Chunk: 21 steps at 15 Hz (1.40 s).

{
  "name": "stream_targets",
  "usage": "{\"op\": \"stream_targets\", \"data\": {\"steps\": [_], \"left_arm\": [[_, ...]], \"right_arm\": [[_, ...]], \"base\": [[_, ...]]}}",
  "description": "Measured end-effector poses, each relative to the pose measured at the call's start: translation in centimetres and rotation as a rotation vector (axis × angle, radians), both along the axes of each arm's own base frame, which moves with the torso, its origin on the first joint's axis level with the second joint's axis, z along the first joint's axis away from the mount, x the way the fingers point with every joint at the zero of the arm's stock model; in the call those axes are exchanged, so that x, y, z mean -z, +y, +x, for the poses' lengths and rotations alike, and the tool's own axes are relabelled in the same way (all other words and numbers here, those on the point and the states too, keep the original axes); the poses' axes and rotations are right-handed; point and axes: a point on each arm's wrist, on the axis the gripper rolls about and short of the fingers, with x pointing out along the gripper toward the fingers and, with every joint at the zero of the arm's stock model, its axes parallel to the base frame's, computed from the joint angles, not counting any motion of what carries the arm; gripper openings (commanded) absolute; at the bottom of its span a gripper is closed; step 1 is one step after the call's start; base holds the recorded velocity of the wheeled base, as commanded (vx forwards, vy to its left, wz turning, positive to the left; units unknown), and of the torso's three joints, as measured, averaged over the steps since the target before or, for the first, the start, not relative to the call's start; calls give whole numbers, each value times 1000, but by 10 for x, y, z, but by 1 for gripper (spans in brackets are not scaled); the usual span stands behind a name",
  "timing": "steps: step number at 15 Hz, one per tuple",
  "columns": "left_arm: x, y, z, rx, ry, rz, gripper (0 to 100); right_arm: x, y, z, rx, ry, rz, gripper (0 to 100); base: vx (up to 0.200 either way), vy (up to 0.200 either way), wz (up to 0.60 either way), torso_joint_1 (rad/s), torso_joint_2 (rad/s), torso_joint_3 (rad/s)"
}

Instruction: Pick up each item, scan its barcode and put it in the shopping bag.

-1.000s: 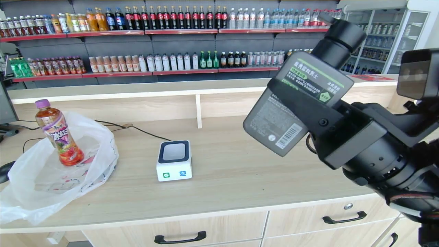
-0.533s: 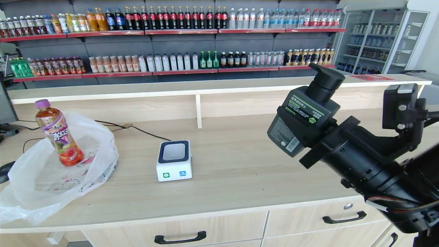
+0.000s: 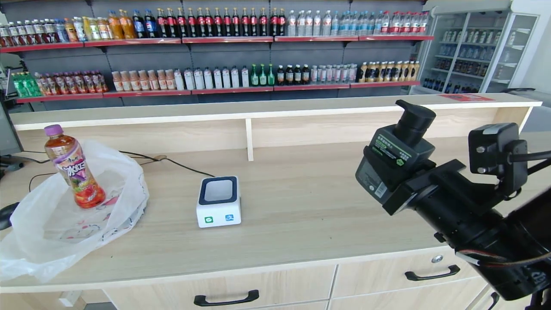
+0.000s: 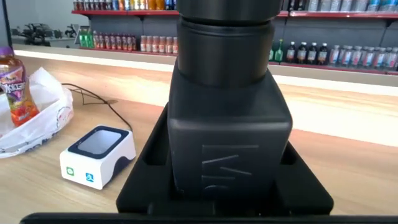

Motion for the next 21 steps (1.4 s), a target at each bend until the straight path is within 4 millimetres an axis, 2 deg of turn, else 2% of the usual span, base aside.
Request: {"op": "stream_targets", "data": {"steps": [5, 9, 16, 21], "left_arm": [[0, 0, 0, 0, 0, 0, 0], [0, 0, 0, 1, 0, 1, 0], [0, 0, 0, 1, 0, 4, 0], [0, 0, 0, 0, 3, 2, 0]], "right_arm": [[3, -12, 4, 38, 12, 32, 0], [15, -24, 1, 72, 55, 0, 0], [17, -32, 1, 76, 70, 23, 0], [17, -40, 5, 118, 73, 26, 0]], "base": [[0, 0, 0, 0, 0, 0], [0, 0, 0, 0, 0, 0], [0, 0, 0, 0, 0, 0], [0, 200, 0, 8, 5, 3]]}}
